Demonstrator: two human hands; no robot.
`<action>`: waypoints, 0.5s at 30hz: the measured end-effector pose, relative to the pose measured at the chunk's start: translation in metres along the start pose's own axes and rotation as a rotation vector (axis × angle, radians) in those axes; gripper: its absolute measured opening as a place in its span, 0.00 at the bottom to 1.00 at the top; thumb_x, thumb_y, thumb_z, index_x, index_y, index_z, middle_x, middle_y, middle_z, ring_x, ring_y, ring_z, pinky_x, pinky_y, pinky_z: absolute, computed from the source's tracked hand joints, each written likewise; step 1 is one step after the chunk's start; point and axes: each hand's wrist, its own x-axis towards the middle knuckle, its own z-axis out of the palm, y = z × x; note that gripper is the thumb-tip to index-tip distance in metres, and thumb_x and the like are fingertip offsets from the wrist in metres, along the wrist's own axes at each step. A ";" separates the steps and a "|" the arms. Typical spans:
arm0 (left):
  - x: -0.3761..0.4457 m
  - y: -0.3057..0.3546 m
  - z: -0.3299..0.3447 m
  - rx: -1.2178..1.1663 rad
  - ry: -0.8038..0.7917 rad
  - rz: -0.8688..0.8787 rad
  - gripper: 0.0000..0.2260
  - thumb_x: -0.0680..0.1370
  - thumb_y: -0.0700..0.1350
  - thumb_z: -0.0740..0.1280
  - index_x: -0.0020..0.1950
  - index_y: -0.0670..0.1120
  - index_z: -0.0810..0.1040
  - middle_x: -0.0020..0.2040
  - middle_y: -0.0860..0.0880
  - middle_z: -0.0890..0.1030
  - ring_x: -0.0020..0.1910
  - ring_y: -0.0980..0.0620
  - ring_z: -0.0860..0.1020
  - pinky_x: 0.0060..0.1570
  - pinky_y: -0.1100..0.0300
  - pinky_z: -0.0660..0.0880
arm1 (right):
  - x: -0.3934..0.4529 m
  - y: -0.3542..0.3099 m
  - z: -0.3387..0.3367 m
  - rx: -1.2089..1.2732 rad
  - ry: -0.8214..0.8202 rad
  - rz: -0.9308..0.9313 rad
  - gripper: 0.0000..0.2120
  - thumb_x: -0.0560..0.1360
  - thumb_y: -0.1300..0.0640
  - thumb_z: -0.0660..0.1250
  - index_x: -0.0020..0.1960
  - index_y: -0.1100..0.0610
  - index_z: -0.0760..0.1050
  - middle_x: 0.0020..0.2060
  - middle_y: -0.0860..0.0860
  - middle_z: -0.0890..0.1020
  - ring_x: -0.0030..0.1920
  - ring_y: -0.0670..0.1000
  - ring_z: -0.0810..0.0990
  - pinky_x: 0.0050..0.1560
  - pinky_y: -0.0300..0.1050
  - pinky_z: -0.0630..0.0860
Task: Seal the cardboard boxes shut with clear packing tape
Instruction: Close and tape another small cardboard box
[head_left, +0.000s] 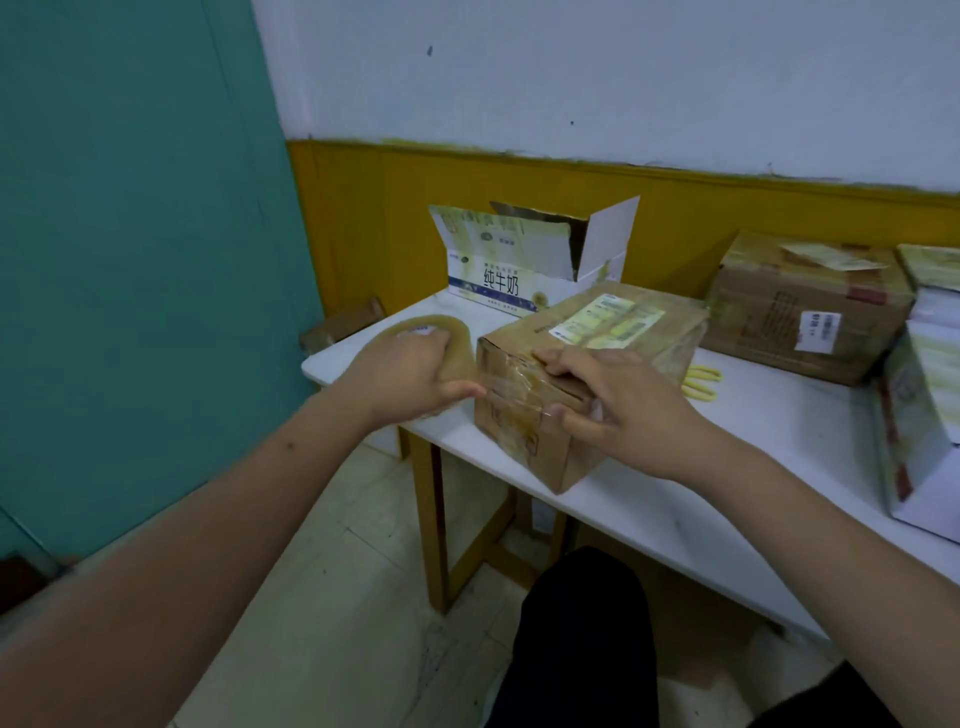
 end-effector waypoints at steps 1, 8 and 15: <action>0.002 0.000 0.000 -0.040 -0.048 0.006 0.35 0.75 0.71 0.63 0.66 0.43 0.71 0.50 0.49 0.77 0.47 0.49 0.73 0.41 0.54 0.68 | -0.001 0.001 -0.001 0.012 -0.003 -0.002 0.25 0.76 0.42 0.60 0.70 0.51 0.70 0.65 0.46 0.77 0.60 0.44 0.70 0.56 0.38 0.58; 0.007 -0.005 -0.012 -0.168 -0.311 0.096 0.22 0.71 0.55 0.75 0.55 0.47 0.68 0.48 0.49 0.74 0.48 0.49 0.75 0.46 0.48 0.77 | -0.009 0.010 -0.008 0.085 -0.059 0.017 0.16 0.75 0.42 0.62 0.60 0.47 0.69 0.69 0.39 0.73 0.62 0.45 0.74 0.61 0.40 0.60; 0.011 0.027 -0.022 0.001 -0.001 0.210 0.29 0.75 0.63 0.71 0.68 0.46 0.71 0.60 0.49 0.78 0.57 0.50 0.75 0.48 0.61 0.66 | -0.034 0.022 -0.039 0.341 -0.215 0.049 0.11 0.79 0.56 0.68 0.58 0.47 0.71 0.70 0.35 0.71 0.68 0.36 0.70 0.66 0.41 0.71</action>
